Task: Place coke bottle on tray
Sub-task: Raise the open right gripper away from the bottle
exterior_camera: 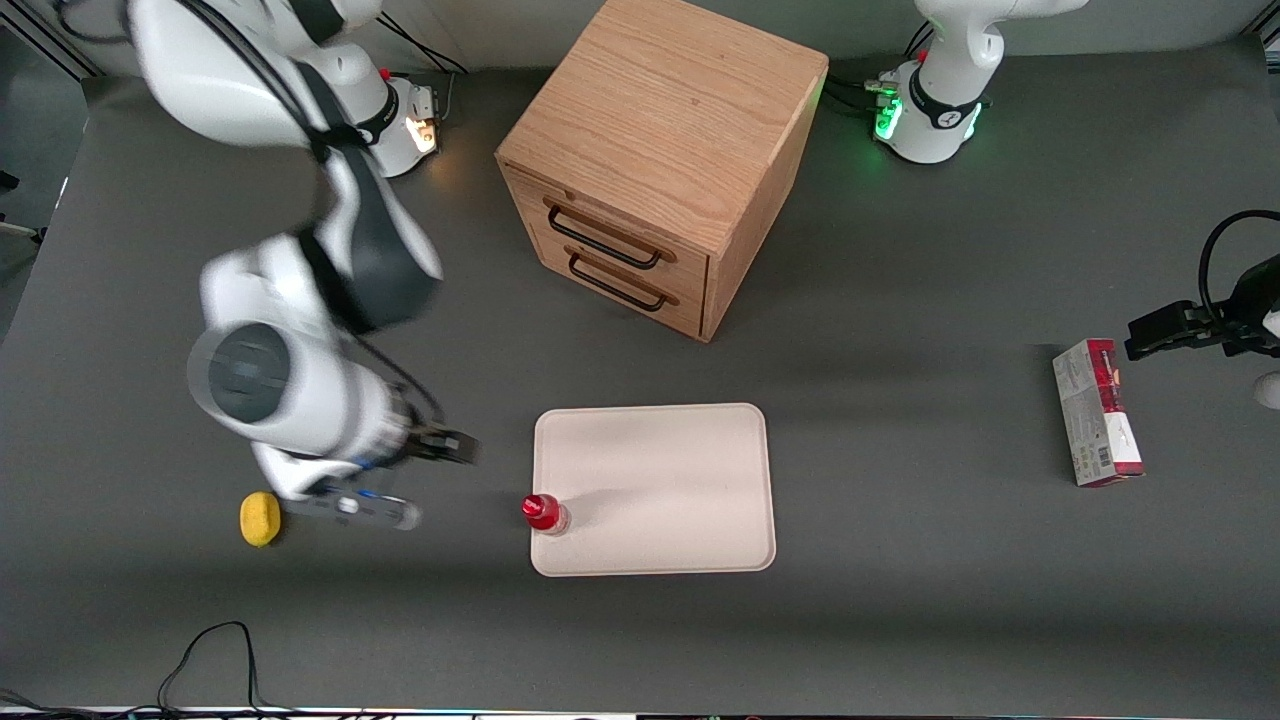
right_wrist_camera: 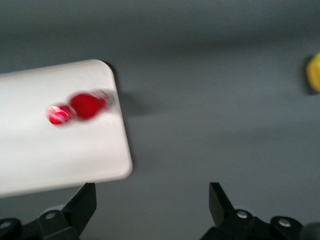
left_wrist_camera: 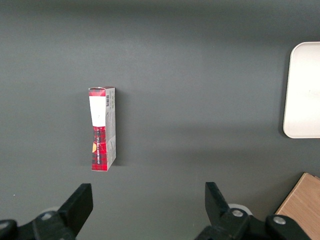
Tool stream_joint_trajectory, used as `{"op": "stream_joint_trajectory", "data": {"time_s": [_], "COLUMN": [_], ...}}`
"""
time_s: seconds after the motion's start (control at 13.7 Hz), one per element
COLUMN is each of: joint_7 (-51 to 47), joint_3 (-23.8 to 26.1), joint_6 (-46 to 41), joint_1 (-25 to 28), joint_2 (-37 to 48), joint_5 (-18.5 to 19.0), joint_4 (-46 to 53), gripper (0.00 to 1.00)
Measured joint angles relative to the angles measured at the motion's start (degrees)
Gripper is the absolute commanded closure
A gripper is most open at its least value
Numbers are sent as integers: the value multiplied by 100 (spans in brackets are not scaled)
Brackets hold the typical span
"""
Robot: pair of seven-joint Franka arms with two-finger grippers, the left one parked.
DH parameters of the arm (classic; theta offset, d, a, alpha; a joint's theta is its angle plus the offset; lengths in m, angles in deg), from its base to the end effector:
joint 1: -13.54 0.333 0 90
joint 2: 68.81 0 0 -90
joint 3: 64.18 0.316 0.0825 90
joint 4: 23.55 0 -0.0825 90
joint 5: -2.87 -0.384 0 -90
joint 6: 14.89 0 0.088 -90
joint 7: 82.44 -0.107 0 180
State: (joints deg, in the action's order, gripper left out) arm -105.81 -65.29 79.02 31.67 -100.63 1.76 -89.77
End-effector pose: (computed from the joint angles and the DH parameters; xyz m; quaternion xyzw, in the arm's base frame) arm 0.6759 0.2126 0.4730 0.9978 -0.0551 -0.0353 0.0082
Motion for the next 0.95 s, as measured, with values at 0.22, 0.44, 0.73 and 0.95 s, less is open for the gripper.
{"op": "stream_joint_trajectory", "data": {"time_s": [0.22,0.44,0.73,0.95], "joint_7": [1299,2213,2365,2371], "joint_3": [-140,-539,-632,-385], "joint_6": [-40,-37,-34,-69], "joint_1": [-477,-519,-519,-756], "joint_2": [1627,3045,3786,3755], "joint_5": [-35,-44,-44,-44], "joint_4": [-1798,-3260,-3895,-3897], "gripper": [0,0,0,0]}}
